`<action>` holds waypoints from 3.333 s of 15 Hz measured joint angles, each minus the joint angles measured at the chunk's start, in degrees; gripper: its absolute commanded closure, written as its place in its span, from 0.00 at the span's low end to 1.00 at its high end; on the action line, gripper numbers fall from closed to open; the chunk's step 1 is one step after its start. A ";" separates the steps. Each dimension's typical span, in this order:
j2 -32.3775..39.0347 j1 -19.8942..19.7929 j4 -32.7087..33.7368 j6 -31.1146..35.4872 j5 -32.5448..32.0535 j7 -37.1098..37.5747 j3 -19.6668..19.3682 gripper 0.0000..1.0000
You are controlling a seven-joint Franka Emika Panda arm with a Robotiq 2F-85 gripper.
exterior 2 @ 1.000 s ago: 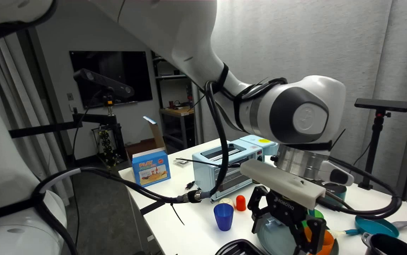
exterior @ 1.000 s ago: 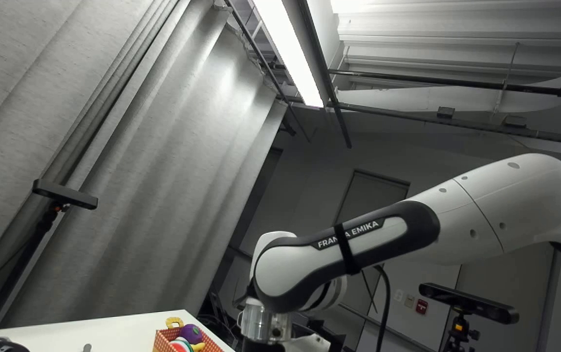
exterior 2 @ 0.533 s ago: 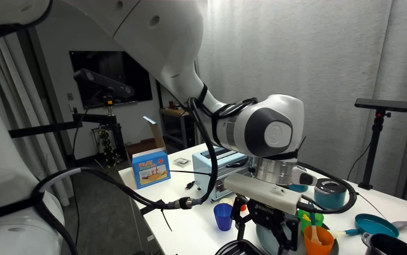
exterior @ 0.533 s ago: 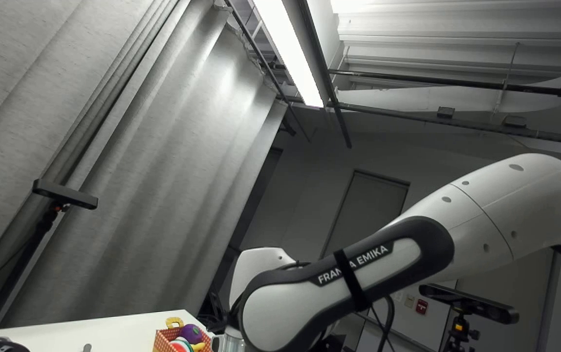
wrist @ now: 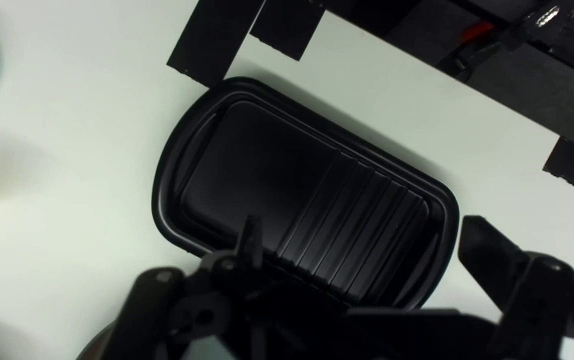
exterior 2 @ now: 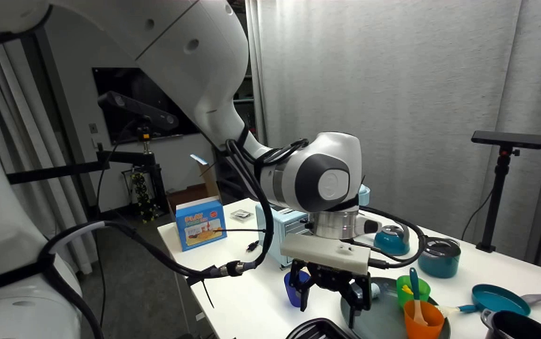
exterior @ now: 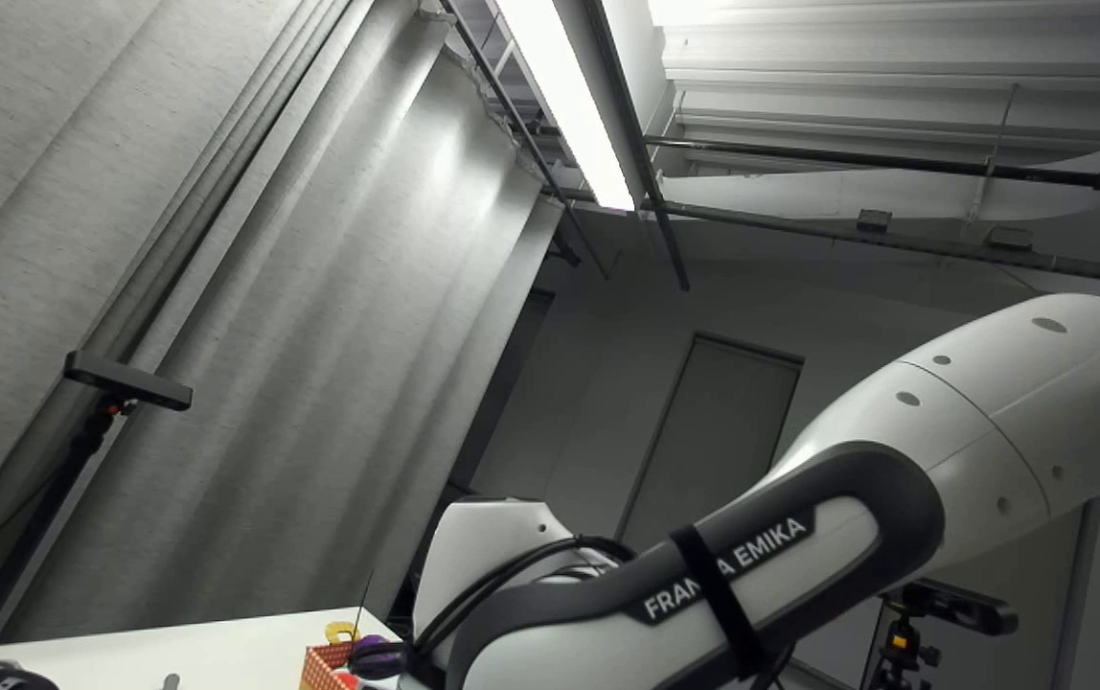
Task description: Put the blue cup on the grey tray
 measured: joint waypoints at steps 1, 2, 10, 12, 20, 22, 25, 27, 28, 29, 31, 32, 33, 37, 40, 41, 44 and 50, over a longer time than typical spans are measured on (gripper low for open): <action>-0.38 0.44 -0.53 1.01 0.00 -0.31 0.30 0.00; -0.82 0.88 -1.06 1.90 0.00 -0.62 0.57 0.00; -4.07 4.72 -4.03 7.00 0.26 -2.36 2.39 0.00; -4.52 5.14 -4.43 7.03 0.26 -2.36 2.65 0.00; -4.66 5.16 -4.46 7.03 0.26 -2.41 2.63 0.00; -4.28 5.16 -4.11 7.03 0.24 -2.41 2.54 0.00; -2.91 5.25 -2.94 7.03 0.27 -2.50 2.71 0.00; -1.54 5.52 -1.82 7.03 0.33 -2.73 3.03 0.00; -0.79 5.77 -1.21 7.03 0.41 -2.96 3.24 0.00; -0.02 6.10 -0.65 7.03 0.52 -3.24 3.44 0.00; 1.50 6.73 0.36 7.03 0.86 -3.63 4.10 0.00; 2.26 6.97 0.79 7.03 1.07 -3.79 4.58 0.00; 3.01 7.21 1.20 7.03 1.16 -3.85 5.08 0.00; 6.25 8.07 3.50 7.03 3.24 -4.18 6.98 0.00; 8.92 8.21 5.98 7.91 6.06 -4.48 8.30 0.00; 9.90 8.21 6.78 8.72 6.75 -4.48 8.66 0.00; 13.06 8.21 9.06 12.58 7.83 -4.48 9.30 0.00; 19.25 7.76 12.79 20.24 7.87 -4.19 9.35 0.00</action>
